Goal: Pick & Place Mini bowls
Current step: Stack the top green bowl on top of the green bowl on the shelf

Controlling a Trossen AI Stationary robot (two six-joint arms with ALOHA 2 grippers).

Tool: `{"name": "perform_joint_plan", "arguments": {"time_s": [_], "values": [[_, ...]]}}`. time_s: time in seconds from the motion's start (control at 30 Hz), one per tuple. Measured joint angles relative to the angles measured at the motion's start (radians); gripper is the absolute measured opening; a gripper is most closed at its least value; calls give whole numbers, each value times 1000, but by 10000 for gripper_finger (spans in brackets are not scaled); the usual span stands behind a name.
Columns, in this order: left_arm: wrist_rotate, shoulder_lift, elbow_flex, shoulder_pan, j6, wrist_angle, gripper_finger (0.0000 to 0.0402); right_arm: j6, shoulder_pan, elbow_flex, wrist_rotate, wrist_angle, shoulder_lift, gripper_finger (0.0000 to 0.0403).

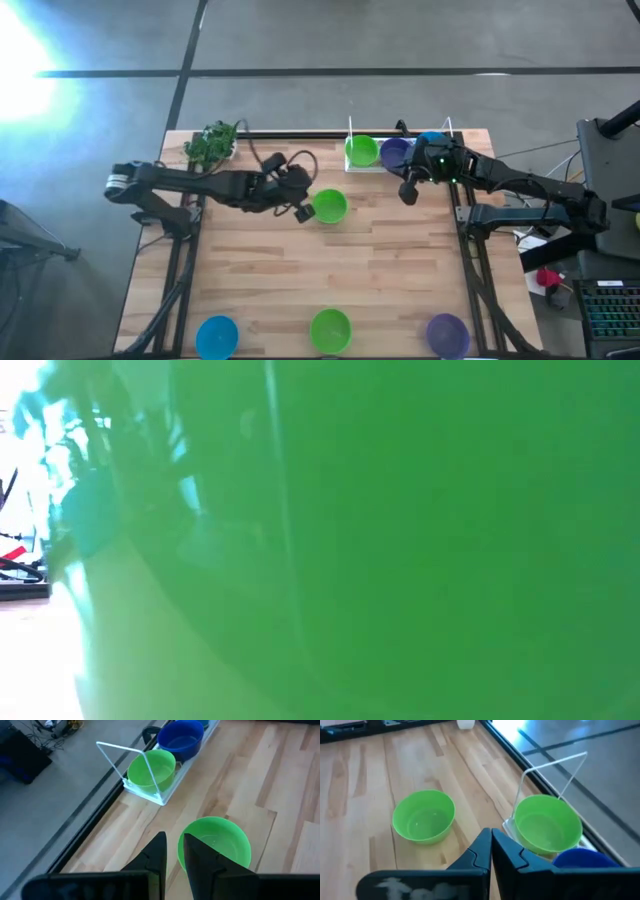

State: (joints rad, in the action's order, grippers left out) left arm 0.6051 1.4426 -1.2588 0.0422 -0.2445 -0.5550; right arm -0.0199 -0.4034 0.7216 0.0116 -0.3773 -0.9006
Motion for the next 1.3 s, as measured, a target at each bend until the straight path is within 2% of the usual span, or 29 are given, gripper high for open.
{"name": "perform_joint_plan", "arguments": {"time_s": [0.27,0.43,0.77,1.07,1.3], "values": [[-1,-158,247,0,60,269,59,15,7,-8,-2,19,-89,8],[-12,-220,312,0,116,304,59,21,35,-4,0,60,-156,8],[-14,-244,409,7,87,316,59,12,110,54,-1,136,-304,9],[-15,-260,410,8,117,339,59,22,151,126,-10,137,-464,9],[-14,-260,412,8,119,338,59,45,151,195,-11,136,-591,51]]}}
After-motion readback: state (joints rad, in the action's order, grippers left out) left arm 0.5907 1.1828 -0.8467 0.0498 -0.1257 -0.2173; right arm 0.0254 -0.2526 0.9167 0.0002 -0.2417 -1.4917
